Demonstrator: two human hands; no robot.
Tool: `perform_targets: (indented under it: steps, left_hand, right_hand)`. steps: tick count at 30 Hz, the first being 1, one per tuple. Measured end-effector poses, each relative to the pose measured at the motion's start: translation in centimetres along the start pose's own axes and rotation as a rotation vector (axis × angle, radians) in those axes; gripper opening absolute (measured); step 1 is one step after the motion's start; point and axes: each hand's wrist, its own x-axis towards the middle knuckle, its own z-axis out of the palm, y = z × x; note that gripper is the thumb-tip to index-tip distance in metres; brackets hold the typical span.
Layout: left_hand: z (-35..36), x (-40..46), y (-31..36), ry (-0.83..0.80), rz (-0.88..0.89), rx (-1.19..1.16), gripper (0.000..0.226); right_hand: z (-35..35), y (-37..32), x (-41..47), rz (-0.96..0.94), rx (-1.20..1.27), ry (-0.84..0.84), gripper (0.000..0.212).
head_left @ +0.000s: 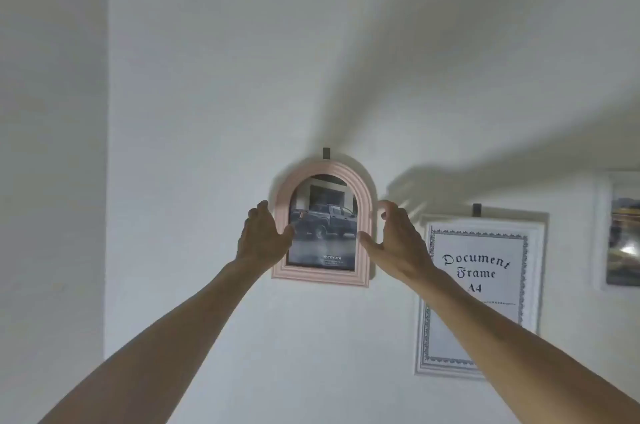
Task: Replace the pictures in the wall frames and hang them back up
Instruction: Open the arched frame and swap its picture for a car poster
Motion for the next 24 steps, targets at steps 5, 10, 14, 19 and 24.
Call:
perform_targets:
  steps: [5, 10, 14, 19, 24]
  left_hand:
    - [1.8, 2.2, -2.2, 0.006, -0.002, -0.209, 0.05]
    - [1.7, 2.6, -2.7, 0.03, 0.033, -0.333, 0.025]
    - [0.8, 2.4, -2.6, 0.028, 0.064, -0.419, 0.018]
    - [0.1, 1.0, -2.9, -0.025, 0.077, -0.425, 0.023]
    - [0.0, -2.3, -3.7, -0.135, 0.014, -0.483, 0.02]
  right_hand:
    - [2.9, 0.6, 1.5, 0.031, 0.103, 0.154, 0.036]
    - [3.9, 0.8, 2.0, 0.039, 0.188, 0.221, 0.025]
    - [3.2, 0.5, 1.6, 0.024, 0.234, 0.253, 0.026]
    - [2.2, 0.7, -0.4, -0.002, 0.267, 0.246, 0.027]
    - [1.7, 1.5, -4.2, 0.072, 0.311, 0.163, 0.031]
